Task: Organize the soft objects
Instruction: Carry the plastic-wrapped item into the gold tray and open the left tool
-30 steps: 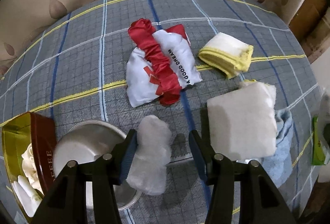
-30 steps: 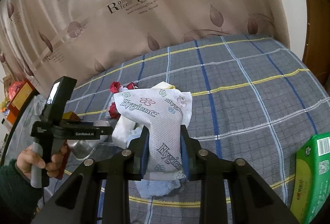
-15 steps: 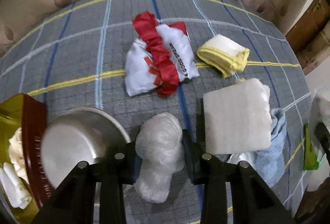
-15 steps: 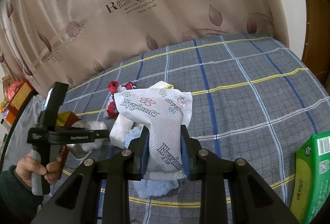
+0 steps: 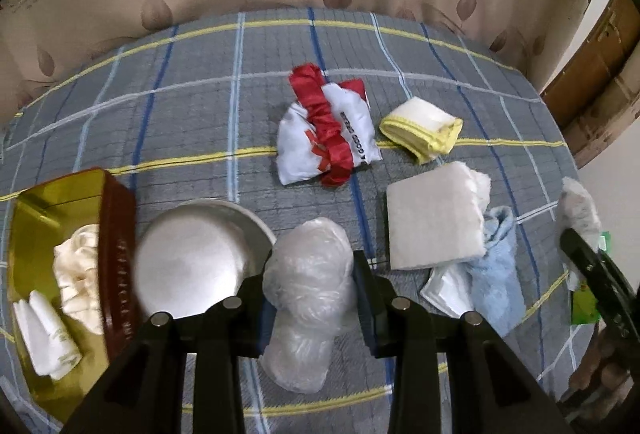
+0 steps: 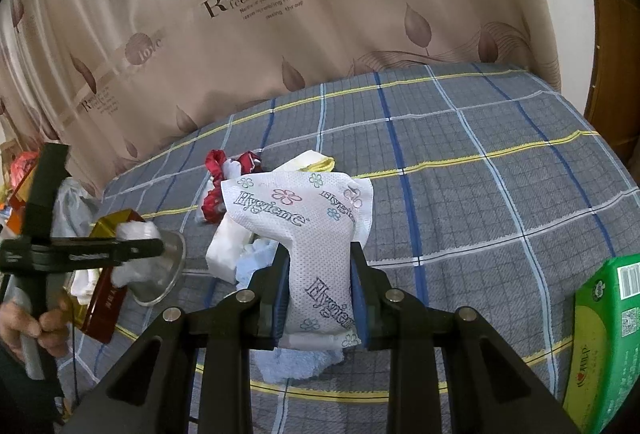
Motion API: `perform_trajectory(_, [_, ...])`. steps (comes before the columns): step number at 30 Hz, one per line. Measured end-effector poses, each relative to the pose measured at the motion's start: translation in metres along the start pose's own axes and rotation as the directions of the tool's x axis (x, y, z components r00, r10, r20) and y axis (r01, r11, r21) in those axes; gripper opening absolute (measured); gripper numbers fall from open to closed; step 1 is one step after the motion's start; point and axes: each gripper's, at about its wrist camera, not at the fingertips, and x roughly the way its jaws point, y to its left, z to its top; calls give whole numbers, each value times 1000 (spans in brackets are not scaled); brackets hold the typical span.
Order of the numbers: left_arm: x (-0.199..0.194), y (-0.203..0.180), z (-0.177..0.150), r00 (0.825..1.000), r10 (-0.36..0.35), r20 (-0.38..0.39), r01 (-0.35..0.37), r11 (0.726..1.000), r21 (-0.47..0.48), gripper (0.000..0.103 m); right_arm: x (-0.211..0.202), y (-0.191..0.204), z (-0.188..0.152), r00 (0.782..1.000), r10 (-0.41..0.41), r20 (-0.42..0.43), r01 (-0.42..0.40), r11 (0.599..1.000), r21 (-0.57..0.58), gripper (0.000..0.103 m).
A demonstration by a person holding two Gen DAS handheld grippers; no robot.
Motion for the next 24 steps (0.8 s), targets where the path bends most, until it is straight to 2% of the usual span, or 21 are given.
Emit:
perform_trajectory(6, [-25,13,-5,999,39,37,-38,999,-17,34,1,2,-1,1000,-6,-2,6,1000,-7,25])
perform_trajectory(9, [-40,32,-9,998,43,50,-41,998,-46,34,2,2,-1,1000,-7,-2,7,1000,-7,25])
perform_trajectory(14, [-59,67,-18,992,110,64,-103,990,-100,34,2,1,-1,1000,-7,-3,7,1000,-9,25])
perform_trajectory(19, [-68,109,-29,983,175,51,-164,972,-167,34,3,1,-1,1000,-10,-4,10,1000,-13,25])
perform_trajectory(24, [-66,148,-46,977,211,10,-203,953,-226,35,4,1,-2,1000,-13,-6,13,1000,-18,25])
